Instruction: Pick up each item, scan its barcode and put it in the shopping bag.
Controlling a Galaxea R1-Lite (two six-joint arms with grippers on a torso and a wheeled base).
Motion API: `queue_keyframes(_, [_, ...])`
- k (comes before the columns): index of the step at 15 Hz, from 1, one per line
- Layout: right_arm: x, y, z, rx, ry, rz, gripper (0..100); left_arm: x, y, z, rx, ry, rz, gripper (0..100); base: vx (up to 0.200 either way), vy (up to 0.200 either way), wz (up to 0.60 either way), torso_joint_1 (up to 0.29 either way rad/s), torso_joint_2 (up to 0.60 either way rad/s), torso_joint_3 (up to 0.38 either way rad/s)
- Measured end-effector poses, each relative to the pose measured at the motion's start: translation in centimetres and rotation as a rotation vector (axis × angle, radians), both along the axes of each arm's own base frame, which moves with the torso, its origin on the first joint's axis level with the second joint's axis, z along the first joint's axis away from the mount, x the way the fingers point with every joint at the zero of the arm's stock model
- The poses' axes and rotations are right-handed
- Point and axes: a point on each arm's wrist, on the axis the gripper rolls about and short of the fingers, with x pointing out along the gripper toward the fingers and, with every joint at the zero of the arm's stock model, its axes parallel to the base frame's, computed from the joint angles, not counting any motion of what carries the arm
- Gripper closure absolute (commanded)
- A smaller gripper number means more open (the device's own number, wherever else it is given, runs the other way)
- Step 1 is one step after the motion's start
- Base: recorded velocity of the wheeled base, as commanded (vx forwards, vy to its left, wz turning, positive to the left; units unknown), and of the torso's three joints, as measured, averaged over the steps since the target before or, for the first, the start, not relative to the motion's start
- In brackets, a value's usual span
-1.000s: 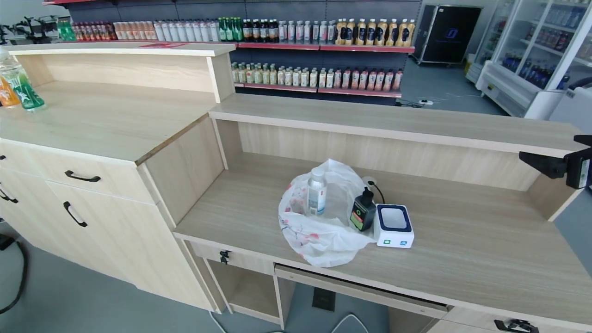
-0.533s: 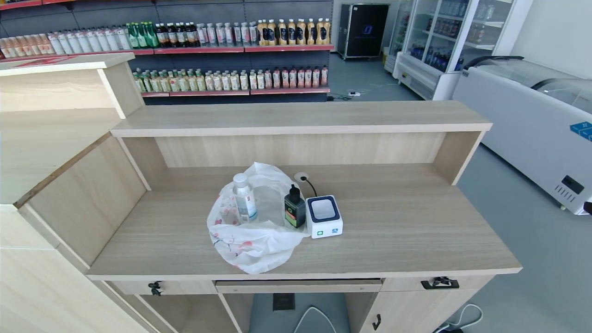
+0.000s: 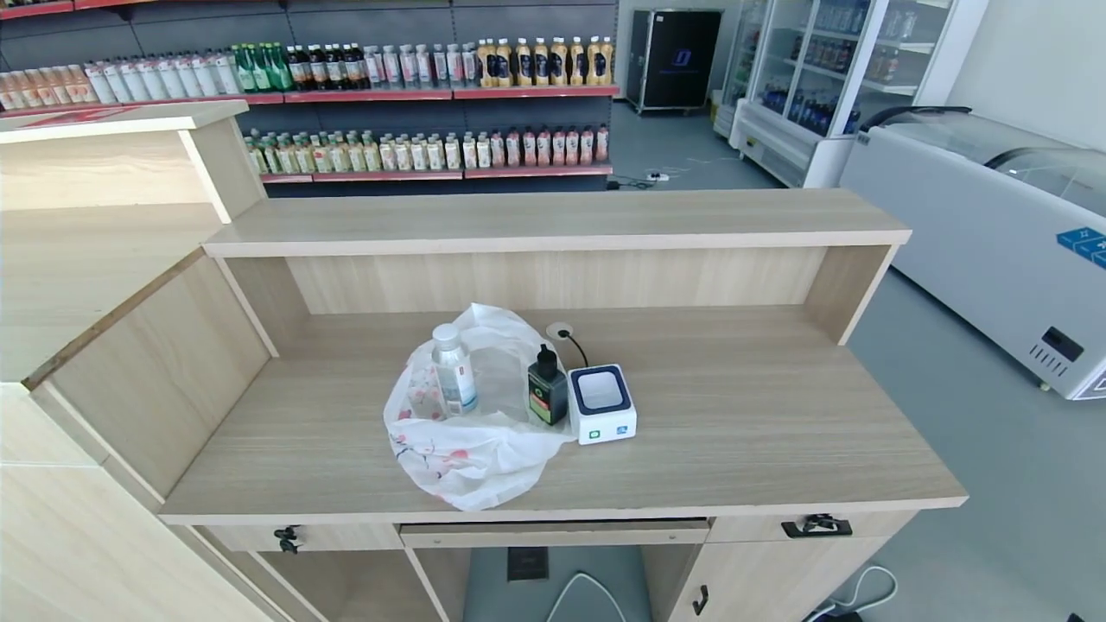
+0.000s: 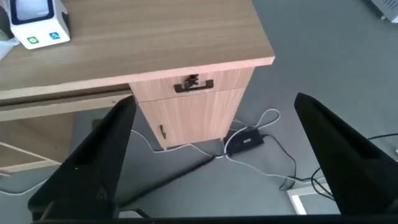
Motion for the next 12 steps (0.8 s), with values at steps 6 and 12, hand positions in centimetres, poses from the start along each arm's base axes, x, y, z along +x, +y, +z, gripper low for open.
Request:
queue_keyframes(6, [-2.2, 0.2, -2.6, 0.029, -0.111, 0.064, 0, 0.0, 0.0, 0.0, 0.0, 0.0, 0.0, 0, 0.0, 0.0, 0.0, 0.0, 0.0, 0.0])
queue_keyframes(12, [-2.4, 0.2, -2.7, 0.023, -0.135, 0.067, 0, 0.0, 0.0, 0.0, 0.0, 0.0, 0.0, 0, 0.0, 0.0, 0.0, 0.0, 0.0, 0.0])
